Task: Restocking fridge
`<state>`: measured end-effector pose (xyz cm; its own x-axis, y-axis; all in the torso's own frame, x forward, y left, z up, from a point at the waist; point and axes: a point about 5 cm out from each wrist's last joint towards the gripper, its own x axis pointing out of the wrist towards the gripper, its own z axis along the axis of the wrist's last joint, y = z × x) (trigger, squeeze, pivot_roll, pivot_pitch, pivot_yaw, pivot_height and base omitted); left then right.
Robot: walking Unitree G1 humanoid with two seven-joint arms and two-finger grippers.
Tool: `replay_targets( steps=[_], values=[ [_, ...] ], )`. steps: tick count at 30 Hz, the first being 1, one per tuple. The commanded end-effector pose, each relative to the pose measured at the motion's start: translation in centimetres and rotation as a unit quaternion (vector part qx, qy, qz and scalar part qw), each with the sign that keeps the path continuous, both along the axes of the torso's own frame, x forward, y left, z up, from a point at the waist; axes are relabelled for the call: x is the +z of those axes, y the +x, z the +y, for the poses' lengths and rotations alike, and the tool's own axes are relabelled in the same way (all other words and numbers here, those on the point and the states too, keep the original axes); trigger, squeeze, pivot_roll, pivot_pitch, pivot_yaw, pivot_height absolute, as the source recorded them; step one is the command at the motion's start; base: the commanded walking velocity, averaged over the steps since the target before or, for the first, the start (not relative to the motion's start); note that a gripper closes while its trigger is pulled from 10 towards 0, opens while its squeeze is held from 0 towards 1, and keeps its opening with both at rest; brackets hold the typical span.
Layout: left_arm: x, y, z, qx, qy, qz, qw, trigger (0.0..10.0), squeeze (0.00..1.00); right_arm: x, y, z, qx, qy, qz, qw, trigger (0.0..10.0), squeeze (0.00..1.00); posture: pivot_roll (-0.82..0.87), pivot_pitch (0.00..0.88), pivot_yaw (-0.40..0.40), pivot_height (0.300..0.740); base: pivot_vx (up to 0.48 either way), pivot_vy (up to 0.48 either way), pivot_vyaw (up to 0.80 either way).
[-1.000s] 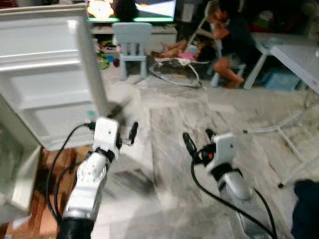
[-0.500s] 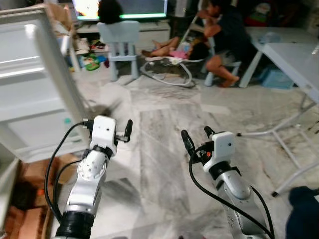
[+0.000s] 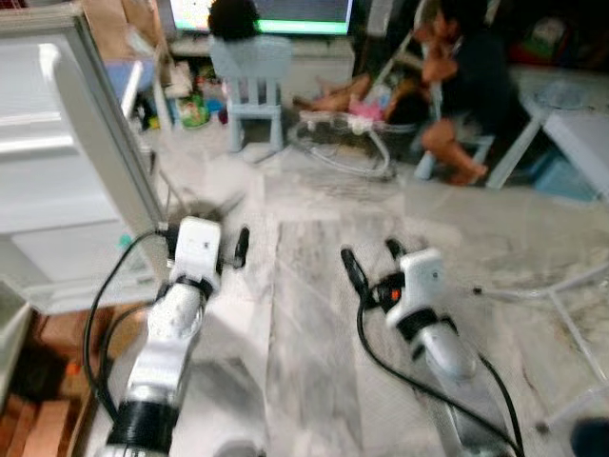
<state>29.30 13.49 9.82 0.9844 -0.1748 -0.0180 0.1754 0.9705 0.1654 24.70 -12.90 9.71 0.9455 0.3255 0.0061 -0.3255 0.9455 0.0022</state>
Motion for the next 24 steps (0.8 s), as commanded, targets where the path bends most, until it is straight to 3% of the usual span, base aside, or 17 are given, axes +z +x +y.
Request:
replay_targets(
  steps=[1, 5, 12, 24],
  values=[
    [-0.2, -0.2, -0.3, 0.003, 0.006, 0.005, 1.000, 10.0, 0.00, -0.1, -0.1, -0.5, -0.007, -0.006, 0.000, 1.000, 10.0, 0.00, 0.04, 0.000, -0.006, 0.740, 0.480, 0.000, 0.61],
    [-0.8, 0.0, 0.5, 0.046, 0.009, 0.023, 0.999, 10.0, 0.00, -0.2, -0.1, -0.4, -0.004, -0.002, 0.002, 1.000, 10.0, 0.00, 0.04, 0.000, -0.007, 0.740, 0.450, 0.061, 0.55],
    [-1.1, 0.5, 1.8, 0.103, 0.028, 0.032, 0.994, 10.0, 0.00, -0.3, 0.0, -0.3, 0.001, -0.001, 0.004, 1.000, 10.0, 0.00, 0.04, 0.000, -0.006, 0.740, 0.342, 0.334, 0.00],
    [-0.6, 1.3, 0.6, 0.079, 0.028, 0.023, 0.996, 10.0, 0.00, -0.2, 0.0, -0.3, 0.002, -0.005, -0.003, 1.000, 10.0, 0.00, 0.04, 0.000, -0.005, 0.740, 0.315, 0.363, 0.19]
  ],
)
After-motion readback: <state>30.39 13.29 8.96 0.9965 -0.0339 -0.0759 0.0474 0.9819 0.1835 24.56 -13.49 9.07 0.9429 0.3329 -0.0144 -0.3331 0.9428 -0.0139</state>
